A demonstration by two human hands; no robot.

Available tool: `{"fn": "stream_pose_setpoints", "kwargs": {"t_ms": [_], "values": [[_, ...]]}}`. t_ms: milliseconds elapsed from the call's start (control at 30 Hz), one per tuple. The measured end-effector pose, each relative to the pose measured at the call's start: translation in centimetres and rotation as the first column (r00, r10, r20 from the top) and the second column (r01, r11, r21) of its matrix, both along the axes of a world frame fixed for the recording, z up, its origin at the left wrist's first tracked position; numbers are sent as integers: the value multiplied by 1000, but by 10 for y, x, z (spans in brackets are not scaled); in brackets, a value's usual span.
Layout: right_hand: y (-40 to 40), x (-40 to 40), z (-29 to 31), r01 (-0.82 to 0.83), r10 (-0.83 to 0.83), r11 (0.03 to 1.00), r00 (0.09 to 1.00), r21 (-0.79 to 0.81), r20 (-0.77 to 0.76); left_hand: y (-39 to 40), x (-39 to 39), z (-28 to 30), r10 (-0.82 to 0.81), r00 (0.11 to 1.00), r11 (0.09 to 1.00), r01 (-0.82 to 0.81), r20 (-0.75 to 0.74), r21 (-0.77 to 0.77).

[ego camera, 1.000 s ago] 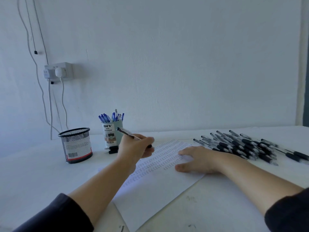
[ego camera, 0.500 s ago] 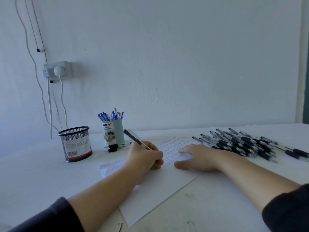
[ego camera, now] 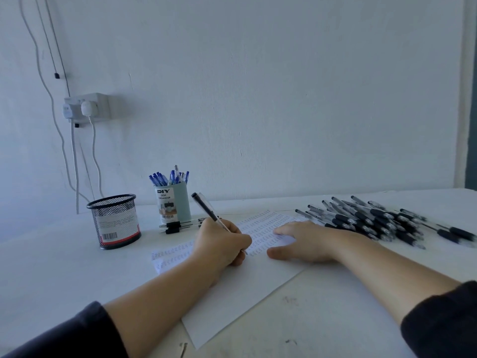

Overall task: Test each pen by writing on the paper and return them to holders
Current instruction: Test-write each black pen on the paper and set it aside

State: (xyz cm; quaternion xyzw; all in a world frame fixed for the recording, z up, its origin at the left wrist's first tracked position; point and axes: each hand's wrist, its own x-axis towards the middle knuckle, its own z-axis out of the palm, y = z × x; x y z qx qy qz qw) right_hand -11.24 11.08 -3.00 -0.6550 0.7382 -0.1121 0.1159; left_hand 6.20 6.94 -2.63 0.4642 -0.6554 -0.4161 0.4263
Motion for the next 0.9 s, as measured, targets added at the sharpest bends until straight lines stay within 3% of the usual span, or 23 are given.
{"fn": "stream_pose_setpoints", "kwargs": {"t_ms": [367, 900], "values": [[1, 1, 0, -1, 1, 1000, 1000, 1, 3, -1, -2, 0, 0, 998, 1000, 2, 65, -23], [0, 0, 0, 3, -3, 1000, 1000, 7, -18, -3, -2, -4, 13, 999, 999, -12, 41, -39]]}}
